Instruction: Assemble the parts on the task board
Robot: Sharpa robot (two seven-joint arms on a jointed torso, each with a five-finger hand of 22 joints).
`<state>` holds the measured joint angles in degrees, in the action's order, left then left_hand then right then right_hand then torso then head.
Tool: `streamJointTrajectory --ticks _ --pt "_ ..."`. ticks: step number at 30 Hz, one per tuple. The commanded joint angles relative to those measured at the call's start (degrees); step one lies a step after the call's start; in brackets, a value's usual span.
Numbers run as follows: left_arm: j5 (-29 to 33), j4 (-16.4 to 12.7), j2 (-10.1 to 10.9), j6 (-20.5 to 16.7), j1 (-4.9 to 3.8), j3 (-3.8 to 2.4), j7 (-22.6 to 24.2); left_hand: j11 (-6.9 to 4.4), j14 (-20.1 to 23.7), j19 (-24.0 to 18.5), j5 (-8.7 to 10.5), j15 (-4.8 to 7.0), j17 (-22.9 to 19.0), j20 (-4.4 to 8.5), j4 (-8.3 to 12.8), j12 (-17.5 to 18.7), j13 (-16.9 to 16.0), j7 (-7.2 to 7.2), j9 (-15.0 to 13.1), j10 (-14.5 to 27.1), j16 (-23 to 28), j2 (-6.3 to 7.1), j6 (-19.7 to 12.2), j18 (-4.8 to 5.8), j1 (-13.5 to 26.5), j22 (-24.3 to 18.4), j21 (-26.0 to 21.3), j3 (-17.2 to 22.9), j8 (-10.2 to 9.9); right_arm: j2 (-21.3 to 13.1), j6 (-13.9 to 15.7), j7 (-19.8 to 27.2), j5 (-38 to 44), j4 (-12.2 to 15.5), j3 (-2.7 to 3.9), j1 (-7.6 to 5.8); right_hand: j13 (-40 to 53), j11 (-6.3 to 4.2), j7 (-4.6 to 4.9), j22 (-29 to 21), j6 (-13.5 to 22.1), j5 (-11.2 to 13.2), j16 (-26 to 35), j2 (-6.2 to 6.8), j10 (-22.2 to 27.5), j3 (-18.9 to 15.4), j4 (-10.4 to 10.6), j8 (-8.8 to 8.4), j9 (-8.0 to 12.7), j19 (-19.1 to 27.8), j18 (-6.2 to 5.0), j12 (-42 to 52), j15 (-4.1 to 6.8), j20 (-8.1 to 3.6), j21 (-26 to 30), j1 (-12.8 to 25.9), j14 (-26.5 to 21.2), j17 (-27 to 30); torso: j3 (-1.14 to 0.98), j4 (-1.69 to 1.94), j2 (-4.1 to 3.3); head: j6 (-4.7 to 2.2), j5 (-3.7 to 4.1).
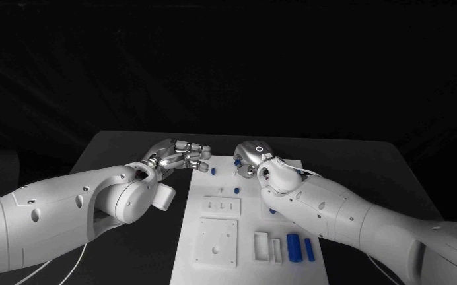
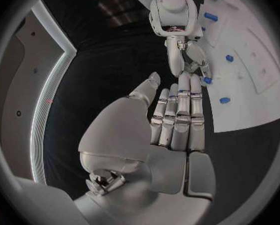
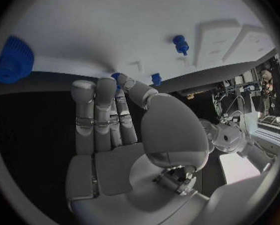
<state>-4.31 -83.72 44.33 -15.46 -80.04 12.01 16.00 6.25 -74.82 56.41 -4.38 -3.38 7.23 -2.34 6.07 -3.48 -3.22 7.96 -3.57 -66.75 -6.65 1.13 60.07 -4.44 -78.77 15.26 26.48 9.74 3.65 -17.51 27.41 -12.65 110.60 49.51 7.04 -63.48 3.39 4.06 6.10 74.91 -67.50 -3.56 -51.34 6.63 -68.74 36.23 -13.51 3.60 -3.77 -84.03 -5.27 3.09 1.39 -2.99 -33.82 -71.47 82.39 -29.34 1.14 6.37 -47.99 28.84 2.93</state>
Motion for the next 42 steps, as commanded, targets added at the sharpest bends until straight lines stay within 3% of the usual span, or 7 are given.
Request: streamJointTrajectory --ticks 1,8,19,30,33,37,42 --pt "-0.2 0.0 -0.1 0.9 -0.16 -0.03 0.1 -0.05 0.1 0.1 -0.25 -0.02 0.1 -0.01 0.4 0.1 -0.1 -0.05 0.0 0.2 -0.4 0.14 -0.3 0.21 0.6 -0.1 0.2 0.0 -0.1 0.0 -1.1 0.9 -1.3 0.0 -0.04 -0.02 0.0 0.81 0.11 1.7 1.9 -0.8 0.4 2.26 3.3 -1.8 0.5 -0.06 0.2 -0.8 -1.45 0.3 -0.65 0.7 3.2 1.1 0.1 0.4 -0.01 -0.03 -0.03 0.01 0.0" --pt "-0.2 -0.1 0.5 0.8 -0.17 -0.03 0.0 -0.01 0.1 0.1 -0.22 -0.03 0.1 -0.03 0.4 0.1 -0.1 0.01 0.0 0.3 -0.4 0.25 -0.4 0.21 0.6 -0.2 0.2 -0.1 -0.1 -1.4 0.8 1.1 -2.9 3.3 -0.03 -0.07 0.0 1.98 -0.45 -1.9 5.6 -4.0 0.6 3.27 9.2 -13.4 4.1 -0.11 0.2 -2.4 -3.11 0.3 -1.3 1.63 8.6 -2.2 0.1 1.4 -0.18 -0.25 -0.01 -0.21 -0.25" --pt "-0.2 -0.4 1.6 0.6 -0.25 -0.03 0.1 0.01 0.2 0.1 -0.22 -0.05 0.0 -0.04 0.5 0.1 -0.1 -0.01 -0.1 0.3 -0.4 0.38 -0.3 0.21 0.5 -0.3 0.2 -0.2 -0.1 -8.2 1.8 -0.4 -2.4 11.2 1.04 -0.43 -0.1 1.37 0.16 -2.9 4.7 -1.0 0.5 4.47 6.0 -8.8 4.8 -0.09 0.2 -2.3 -2.8 0.1 -1.03 1.45 9.6 -2.4 0.2 2.1 -0.4 -1.45 0.43 -0.6 -0.65" --pt "0.0 0.0 2.2 1.0 -0.29 0.04 0.1 -0.02 0.2 0.0 -0.18 -0.05 0.0 -0.06 0.6 0.1 -0.1 -0.03 0.0 0.2 -0.3 0.45 -0.3 0.23 0.4 -0.3 0.2 -0.2 -0.1 -15.9 -2.8 2.6 -5.4 14.6 3.02 -0.55 2.1 -4.22 -0.74 0.4 1.9 -3.1 -0.8 5.51 -12.9 -5.8 5.1 0.03 0.1 -2.6 -0.05 2.9 2.86 -1.95 2.1 -1.0 0.1 0.8 -0.98 -2.76 0.94 -0.49 -0.95" --pt "-0.1 0.2 2.1 1.0 -0.29 0.06 0.1 -0.02 0.2 0.0 -0.18 -0.05 0.0 -0.06 0.6 0.1 -0.1 -0.03 0.0 0.2 -0.3 0.45 -0.3 0.23 0.4 -0.3 0.2 -0.2 -0.1 -16.5 -4.1 3.8 -6.7 14.1 3.15 -0.55 8.9 -5.0 -0.88 1.3 2.9 -3.8 -0.8 5.5 -14.2 -11.1 4.8 0.21 0.0 -2.5 1.36 9.1 3.84 -3.37 1.2 -1.4 0.0 -0.1 -1.08 -2.55 0.88 -0.4 -0.75" --pt "-0.4 0.4 2.1 1.0 -0.28 0.07 0.1 -0.01 0.2 0.1 -0.2 -0.05 0.0 -0.05 0.6 0.1 -0.1 -0.02 0.0 0.2 -0.4 0.58 -0.6 0.25 0.4 -0.4 0.2 -0.3 -0.1 -16.6 -4.7 5.3 -7.5 13.0 3.23 -0.55 43.5 -4.89 -0.52 5.4 5.0 -3.8 -4.0 2.96 -0.2 -17.9 4.0 -0.16 0.1 -2.8 1.64 40.7 3.1 -2.95 -7.7 -2.9 -0.9 -5.7 -1.09 -2.47 0.86 -0.39 -0.59" --pt "-0.7 0.7 2.0 1.1 -0.28 0.09 0.1 -0.02 0.1 0.1 -0.18 -0.04 0.0 -0.06 0.6 0.1 -0.1 -0.04 0.0 0.2 -0.4 0.66 -0.6 0.26 0.5 -0.5 0.2 -0.4 -0.1 -16.1 -6.8 5.4 -7.6 11.0 3.27 -0.54 59.8 -4.23 -0.14 6.9 7.3 -4.3 -8.4 3.55 -3.2 -20.1 4.9 0.13 0.1 -2.8 1.26 55.7 2.65 -2.32 -17.6 -2.4 -1.3 -14.4 -1.19 -2.47 0.77 -0.34 -0.22"
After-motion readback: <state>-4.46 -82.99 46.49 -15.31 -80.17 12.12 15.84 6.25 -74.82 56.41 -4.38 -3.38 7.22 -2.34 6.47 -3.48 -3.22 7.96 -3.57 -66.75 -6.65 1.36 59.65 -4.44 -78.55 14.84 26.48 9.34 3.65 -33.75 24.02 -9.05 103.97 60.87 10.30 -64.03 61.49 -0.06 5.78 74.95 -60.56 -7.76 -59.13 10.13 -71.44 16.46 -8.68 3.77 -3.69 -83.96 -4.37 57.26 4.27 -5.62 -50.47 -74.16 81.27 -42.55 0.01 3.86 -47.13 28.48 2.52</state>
